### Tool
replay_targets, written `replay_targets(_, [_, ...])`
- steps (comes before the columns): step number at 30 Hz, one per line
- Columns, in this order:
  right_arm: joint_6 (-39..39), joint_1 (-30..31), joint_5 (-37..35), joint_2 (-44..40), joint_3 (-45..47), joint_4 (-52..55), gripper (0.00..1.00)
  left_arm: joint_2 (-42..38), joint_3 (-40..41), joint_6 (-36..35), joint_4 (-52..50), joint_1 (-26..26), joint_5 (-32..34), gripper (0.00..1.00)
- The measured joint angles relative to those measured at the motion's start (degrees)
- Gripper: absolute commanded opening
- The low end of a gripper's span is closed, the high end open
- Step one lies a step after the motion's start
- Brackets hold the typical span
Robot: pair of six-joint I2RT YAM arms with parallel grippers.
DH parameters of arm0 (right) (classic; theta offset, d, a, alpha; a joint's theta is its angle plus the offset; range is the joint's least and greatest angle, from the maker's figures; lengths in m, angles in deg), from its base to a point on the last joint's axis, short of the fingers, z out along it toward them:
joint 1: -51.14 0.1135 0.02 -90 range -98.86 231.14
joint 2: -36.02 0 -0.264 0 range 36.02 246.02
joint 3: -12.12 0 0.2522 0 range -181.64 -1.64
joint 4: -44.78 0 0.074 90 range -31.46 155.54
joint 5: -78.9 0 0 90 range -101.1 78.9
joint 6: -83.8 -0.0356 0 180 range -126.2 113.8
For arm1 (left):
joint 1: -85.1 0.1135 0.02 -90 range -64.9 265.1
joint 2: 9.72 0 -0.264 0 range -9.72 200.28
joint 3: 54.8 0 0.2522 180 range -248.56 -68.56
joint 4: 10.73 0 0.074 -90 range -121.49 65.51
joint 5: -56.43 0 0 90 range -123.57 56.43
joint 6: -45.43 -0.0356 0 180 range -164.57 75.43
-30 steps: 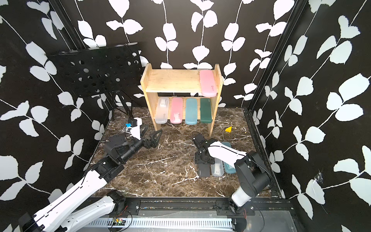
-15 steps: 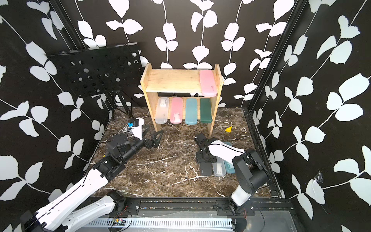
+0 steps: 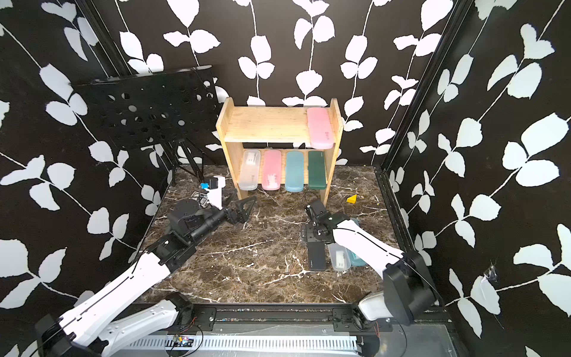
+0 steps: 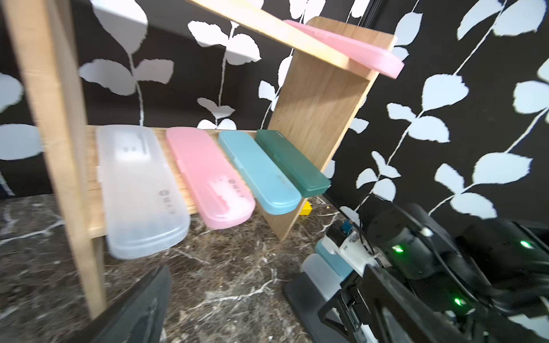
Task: Remove the pencil cases from the shelf
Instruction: Place the pencil case at the center of the board, then pick up the pencil case from the shelf.
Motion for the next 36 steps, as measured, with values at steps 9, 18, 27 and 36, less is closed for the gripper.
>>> replay_targets(9, [-0.72, 0.61, 1.4, -5.68, -0.68, -0.92, 0.86, 6.6, -10.8, 5.68, -1.25, 0.0, -4.24, 0.99])
replay_targets(18, [-1.44, -7.52, -1.38, -16.68, -5.44, 4.68, 1.0, 28.98, -36.68, 25.38, 4.83, -0.57, -17.79, 0.99])
replay_targets(27, [-0.33, -13.66, 0.68, -17.81, -7.39, 9.16, 1.0, 49.53, -54.64, 38.64, 6.64, -2.95, -22.71, 0.99])
replay_targets(36, [2.64, -18.47, 5.2, -14.75, -11.19, 10.56, 1.0, 58.93, -68.74, 42.18, 3.21, -5.42, -22.18, 0.98])
